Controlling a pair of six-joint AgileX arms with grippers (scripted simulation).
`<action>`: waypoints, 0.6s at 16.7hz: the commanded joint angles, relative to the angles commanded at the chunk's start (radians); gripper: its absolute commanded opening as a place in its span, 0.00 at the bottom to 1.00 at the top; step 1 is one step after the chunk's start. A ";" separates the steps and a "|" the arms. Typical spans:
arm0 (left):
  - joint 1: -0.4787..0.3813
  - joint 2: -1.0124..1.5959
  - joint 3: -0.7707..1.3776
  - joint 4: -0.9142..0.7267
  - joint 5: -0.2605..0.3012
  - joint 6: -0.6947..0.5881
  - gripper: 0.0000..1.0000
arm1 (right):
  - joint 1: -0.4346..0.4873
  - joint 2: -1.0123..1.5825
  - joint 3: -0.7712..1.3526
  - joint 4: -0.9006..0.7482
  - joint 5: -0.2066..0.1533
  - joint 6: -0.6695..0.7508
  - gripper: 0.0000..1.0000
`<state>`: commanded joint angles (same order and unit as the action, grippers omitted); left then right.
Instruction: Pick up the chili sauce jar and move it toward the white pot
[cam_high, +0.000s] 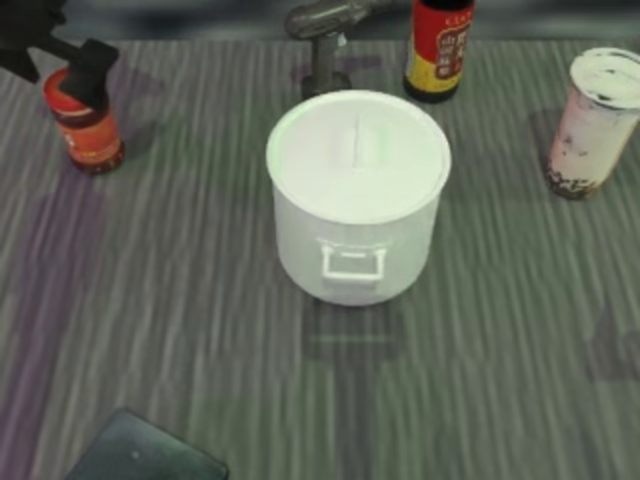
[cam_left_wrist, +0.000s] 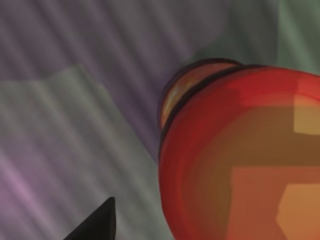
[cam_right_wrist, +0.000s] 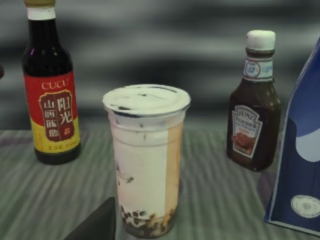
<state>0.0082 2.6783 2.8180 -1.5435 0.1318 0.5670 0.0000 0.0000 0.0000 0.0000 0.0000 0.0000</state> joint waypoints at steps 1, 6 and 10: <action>0.002 0.025 0.036 -0.010 -0.003 0.006 1.00 | 0.000 0.000 0.000 0.000 0.000 0.000 1.00; 0.005 0.059 0.084 -0.023 -0.007 0.013 1.00 | 0.000 0.000 0.000 0.000 0.000 0.000 1.00; -0.001 0.061 0.085 -0.023 -0.006 0.011 1.00 | 0.000 0.000 0.000 0.000 0.000 0.000 1.00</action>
<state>0.0076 2.7398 2.9031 -1.5661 0.1256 0.5783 0.0000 0.0000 0.0000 0.0000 0.0000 0.0000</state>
